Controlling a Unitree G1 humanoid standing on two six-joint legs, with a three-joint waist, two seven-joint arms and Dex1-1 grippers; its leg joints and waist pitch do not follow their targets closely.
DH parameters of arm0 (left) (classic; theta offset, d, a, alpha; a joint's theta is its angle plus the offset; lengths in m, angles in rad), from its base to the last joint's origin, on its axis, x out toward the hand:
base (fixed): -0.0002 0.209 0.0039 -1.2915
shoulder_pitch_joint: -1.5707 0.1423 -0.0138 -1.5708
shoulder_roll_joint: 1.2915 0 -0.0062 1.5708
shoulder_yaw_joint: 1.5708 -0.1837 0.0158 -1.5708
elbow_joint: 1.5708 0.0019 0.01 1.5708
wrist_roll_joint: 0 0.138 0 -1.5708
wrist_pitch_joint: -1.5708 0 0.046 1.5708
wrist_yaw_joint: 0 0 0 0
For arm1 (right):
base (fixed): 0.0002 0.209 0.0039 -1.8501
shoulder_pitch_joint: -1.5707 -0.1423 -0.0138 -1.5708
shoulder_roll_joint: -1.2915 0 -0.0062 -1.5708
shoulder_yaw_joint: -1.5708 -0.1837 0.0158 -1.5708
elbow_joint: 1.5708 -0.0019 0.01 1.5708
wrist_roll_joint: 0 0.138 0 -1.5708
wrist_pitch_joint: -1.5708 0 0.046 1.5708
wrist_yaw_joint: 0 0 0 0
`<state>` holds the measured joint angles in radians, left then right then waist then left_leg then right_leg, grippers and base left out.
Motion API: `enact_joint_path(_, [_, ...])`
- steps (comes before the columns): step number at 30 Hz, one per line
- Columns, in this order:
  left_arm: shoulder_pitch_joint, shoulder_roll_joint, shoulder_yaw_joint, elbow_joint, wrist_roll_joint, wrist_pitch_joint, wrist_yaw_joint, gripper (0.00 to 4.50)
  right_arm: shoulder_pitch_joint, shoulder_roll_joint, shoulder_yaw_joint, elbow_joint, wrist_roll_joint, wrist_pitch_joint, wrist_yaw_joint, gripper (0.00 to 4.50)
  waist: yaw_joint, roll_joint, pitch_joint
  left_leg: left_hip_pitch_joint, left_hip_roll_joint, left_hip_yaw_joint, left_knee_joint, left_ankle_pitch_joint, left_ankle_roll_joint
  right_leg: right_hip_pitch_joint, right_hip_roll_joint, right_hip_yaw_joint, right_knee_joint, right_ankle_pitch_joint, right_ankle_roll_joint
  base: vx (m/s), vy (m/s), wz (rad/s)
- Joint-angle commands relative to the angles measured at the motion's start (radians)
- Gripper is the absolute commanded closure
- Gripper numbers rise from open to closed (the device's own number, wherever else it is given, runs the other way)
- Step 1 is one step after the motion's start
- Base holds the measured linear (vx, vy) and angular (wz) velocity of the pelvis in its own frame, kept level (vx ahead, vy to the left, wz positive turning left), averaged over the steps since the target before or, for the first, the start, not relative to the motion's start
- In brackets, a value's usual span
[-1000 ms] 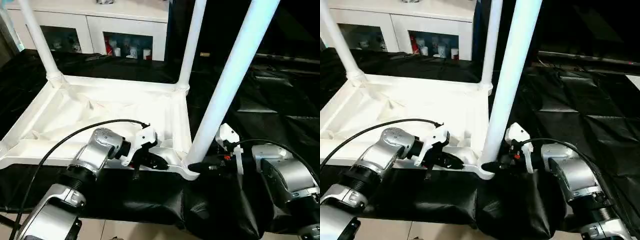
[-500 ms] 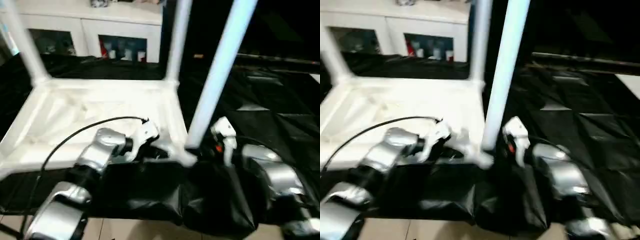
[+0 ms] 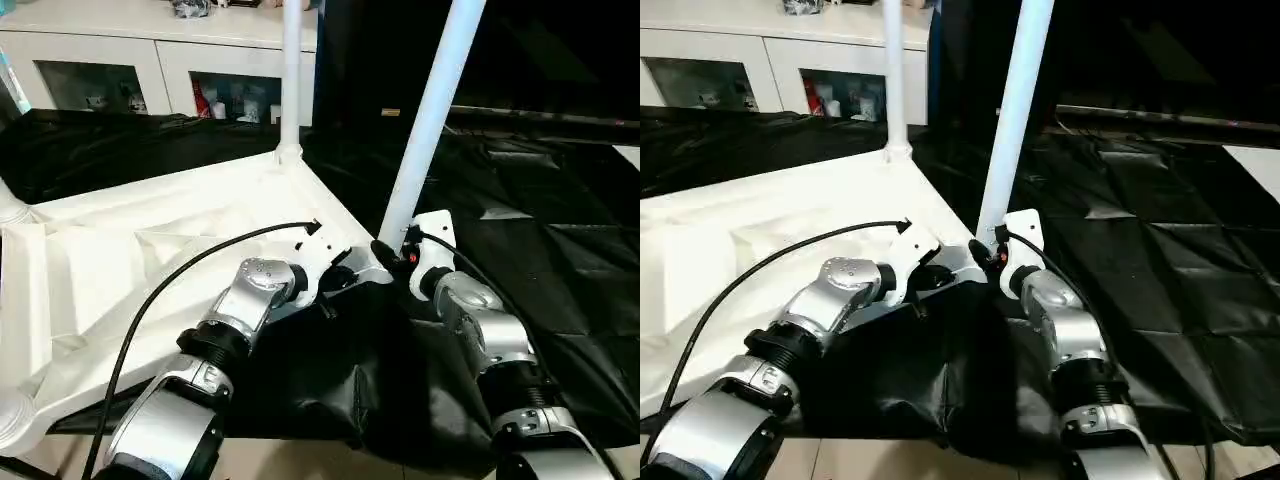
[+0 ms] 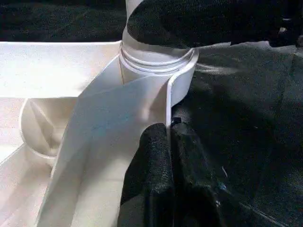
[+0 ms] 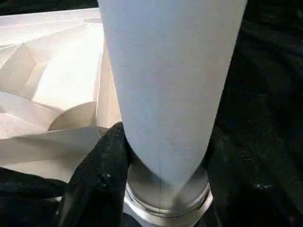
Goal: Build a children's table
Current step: Rotate leg to tighten
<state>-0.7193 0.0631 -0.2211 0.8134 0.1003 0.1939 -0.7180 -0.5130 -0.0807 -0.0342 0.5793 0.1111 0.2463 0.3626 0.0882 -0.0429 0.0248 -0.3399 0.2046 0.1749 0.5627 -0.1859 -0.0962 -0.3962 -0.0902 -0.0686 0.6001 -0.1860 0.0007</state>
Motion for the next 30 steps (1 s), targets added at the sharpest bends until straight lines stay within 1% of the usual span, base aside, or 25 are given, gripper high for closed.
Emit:
enact_joint_path(1, [-0.024,-0.057,-0.007,-0.012,-0.035,-0.034,0.000,4.50,0.033,0.066,0.083,0.069,0.016,0.050,0.085,1.83,0.002,-0.001,-0.033,-0.007,0.020,-0.008,-0.076,-0.307,0.013,0.032,-0.053,0.041,-0.097,-0.379,-0.120,0.000,0.000,0.00])
enact_joint_path(4, [-0.021,-0.045,-0.009,-0.015,-0.035,-0.039,-0.023,4.50,0.037,0.048,0.093,0.057,0.014,0.052,0.125,1.49,0.003,0.000,-0.032,-0.008,0.021,-0.008,-0.077,-0.307,0.018,0.033,-0.054,0.041,-0.098,-0.386,-0.119,0.000,0.000,0.00])
enact_joint_path(5, [-0.015,-0.020,-0.013,-0.026,-0.038,-0.041,-0.075,4.50,0.051,0.000,0.121,0.019,0.016,0.054,0.219,1.37,0.005,-0.001,-0.032,-0.007,0.021,-0.008,-0.078,-0.312,0.020,0.034,-0.053,0.040,-0.100,-0.395,-0.115,0.000,0.000,0.00])
enact_joint_path(8, [-0.005,0.008,-0.022,-0.044,-0.044,-0.040,-0.144,4.50,0.071,-0.059,0.150,-0.029,0.019,0.051,0.331,1.37,0.008,-0.001,-0.035,-0.010,0.022,-0.007,-0.076,-0.285,0.031,0.039,-0.055,0.041,-0.097,-0.355,-0.120,0.000,0.000,0.00])
enact_joint_path(9, [0.001,0.029,-0.031,-0.058,-0.047,-0.036,-0.190,4.50,0.086,-0.102,0.172,-0.064,0.022,0.049,0.403,1.37,0.012,-0.002,-0.037,-0.012,0.022,-0.005,-0.073,-0.248,0.044,0.045,-0.053,0.041,-0.090,-0.290,-0.135,0.000,0.000,0.00])
enact_joint_path(10, [0.001,0.029,-0.031,-0.058,-0.047,-0.036,-0.190,4.50,0.086,-0.102,0.172,-0.064,0.022,0.049,0.403,1.37,0.012,-0.002,-0.038,-0.014,0.024,-0.005,-0.073,-0.234,0.048,0.046,-0.053,0.041,-0.087,-0.263,-0.143,0.000,0.000,0.00])
enact_joint_path(11, [0.008,0.053,-0.041,-0.072,-0.050,-0.040,-0.239,4.50,0.099,-0.146,0.189,-0.095,0.024,0.043,0.466,1.37,0.011,0.000,-0.037,-0.014,0.024,-0.005,-0.074,-0.222,0.051,0.046,-0.053,0.041,-0.085,-0.234,-0.158,0.000,0.000,0.00])
enact_joint_path(12, [0.013,0.066,-0.047,-0.080,-0.053,-0.044,-0.267,4.50,0.105,-0.171,0.196,-0.110,0.026,0.042,0.497,1.37,0.012,0.002,-0.039,-0.013,0.025,-0.004,-0.070,-0.209,0.056,0.047,-0.053,0.041,-0.080,-0.203,-0.172,0.000,0.000,0.00])
enact_joint_path(13, [0.020,0.083,-0.054,-0.093,-0.059,-0.049,-0.314,4.50,0.113,-0.199,0.204,-0.129,0.029,0.042,0.538,1.37,0.011,0.001,-0.039,-0.015,0.026,-0.004,-0.070,-0.202,0.057,0.049,-0.053,0.041,-0.078,-0.183,-0.179,0.000,0.000,0.00])
enact_joint_path(14, [0.034,0.115,-0.069,-0.123,-0.071,-0.049,-0.398,4.50,0.127,-0.247,0.215,-0.166,0.043,0.053,0.617,1.37,0.013,0.003,-0.042,-0.010,0.026,-0.003,-0.066,-0.186,0.062,0.048,-0.051,0.040,-0.073,-0.143,-0.197,0.000,0.000,0.00])
enact_joint_path(15, [0.041,0.127,-0.073,-0.137,-0.080,-0.050,-0.435,4.50,0.133,-0.264,0.222,-0.182,0.048,0.056,0.648,1.37,0.011,0.001,-0.045,-0.013,0.026,-0.002,-0.063,-0.161,0.077,0.053,-0.050,0.040,-0.066,-0.087,-0.216,0.000,0.000,0.00])
enact_joint_path(16, [0.044,0.132,-0.075,-0.144,-0.084,-0.051,-0.451,4.50,0.136,-0.271,0.225,-0.189,0.051,0.057,0.662,1.37,0.012,0.001,-0.044,-0.015,0.026,-0.001,-0.061,-0.147,0.085,0.054,-0.051,0.040,-0.063,-0.057,-0.226,0.000,0.000,0.00])
enact_joint_path(17, [0.050,0.143,-0.079,-0.157,-0.092,-0.052,-0.486,4.50,0.142,-0.287,0.230,-0.205,0.054,0.060,0.694,1.37,0.012,0.002,-0.043,-0.014,0.026,0.000,-0.060,-0.134,0.095,0.052,-0.051,0.040,-0.060,-0.024,-0.242,0.000,0.000,0.00])
enact_joint_path(18, [0.057,0.155,-0.084,-0.174,-0.102,-0.048,-0.521,4.50,0.149,-0.303,0.238,-0.222,0.058,0.063,0.725,1.37,0.011,0.001,-0.044,-0.014,0.026,0.001,-0.058,-0.129,0.099,0.053,-0.050,0.040,-0.059,-0.015,-0.248,0.000,0.000,0.00])
enact_joint_path(19, [0.074,0.185,-0.097,-0.217,-0.129,-0.027,-0.603,4.50,0.168,-0.345,0.266,-0.269,0.068,0.075,0.800,1.37,0.015,0.001,-0.043,-0.013,0.027,0.001,-0.058,-0.124,0.101,0.055,-0.050,0.038,-0.058,-0.011,-0.257,0.000,0.000,0.00])
enact_joint_path(20, [0.078,0.192,-0.099,-0.227,-0.135,-0.022,-0.621,4.50,0.172,-0.355,0.273,-0.280,0.070,0.079,0.817,1.37,0.018,0.003,-0.042,-0.014,0.029,0.003,-0.058,-0.122,0.105,0.056,-0.049,0.038,-0.056,-0.011,-0.260,0.000,0.000,0.00])
enact_joint_path(21, [0.079,0.197,-0.101,-0.230,-0.133,-0.018,-0.622,4.50,0.176,-0.366,0.284,-0.289,0.070,0.085,0.836,1.37,0.022,0.002,-0.041,-0.012,0.032,0.004,-0.057,-0.126,0.105,0.055,-0.050,0.038,-0.055,-0.013,-0.263,0.000,0.000,0.00])
enact_joint_path(22, [0.078,0.199,-0.099,-0.227,-0.127,-0.020,-0.616,4.50,0.178,-0.373,0.291,-0.295,0.069,0.087,0.849,1.37,0.022,0.002,-0.041,-0.012,0.032,0.004,-0.057,-0.126,0.105,0.055,-0.050,0.038,-0.055,-0.013,-0.263,0.000,0.000,0.00])
enact_joint_path(24, [0.079,0.208,-0.101,-0.231,-0.126,-0.007,-0.628,4.50,0.182,-0.379,0.305,-0.303,0.067,0.085,0.866,1.37,0.031,0.001,-0.038,-0.008,0.032,0.006,-0.060,-0.170,0.082,0.049,-0.054,0.039,-0.064,-0.109,-0.247,0.000,0.000,0.00])
enact_joint_path(26, [0.084,0.214,-0.103,-0.244,-0.131,0.004,-0.645,4.50,0.182,-0.380,0.314,-0.305,0.065,0.083,0.874,1.37,0.032,0.000,-0.037,-0.007,0.033,0.005,-0.062,-0.186,0.064,0.048,-0.056,0.040,-0.068,-0.154,-0.235,0.000,0.000,0.00])
enact_joint_path(27, [0.090,0.218,-0.106,-0.259,-0.135,0.014,-0.657,4.50,0.184,-0.380,0.320,-0.311,0.066,0.089,0.885,1.52,0.033,-0.002,-0.038,-0.008,0.034,0.002,-0.064,-0.189,0.056,0.049,-0.057,0.041,-0.066,-0.164,-0.229,0.000,0.000,0.00])
enact_joint_path(28, [0.094,0.220,-0.107,-0.269,-0.137,0.020,-0.660,4.50,0.186,-0.379,0.325,-0.316,0.070,0.095,0.894,1.52,0.032,-0.001,-0.037,-0.009,0.033,0.003,-0.064,-0.192,0.056,0.049,-0.055,0.041,-0.066,-0.167,-0.227,0.000,0.000,0.00])
enact_joint_path(30, [0.103,0.220,-0.108,-0.282,-0.137,0.025,-0.658,4.50,0.188,-0.376,0.329,-0.325,0.076,0.107,0.900,1.67,0.031,-0.002,-0.039,-0.008,0.033,0.002,-0.063,-0.180,0.055,0.048,-0.055,0.041,-0.065,-0.146,-0.226,0.000,0.000,0.00])
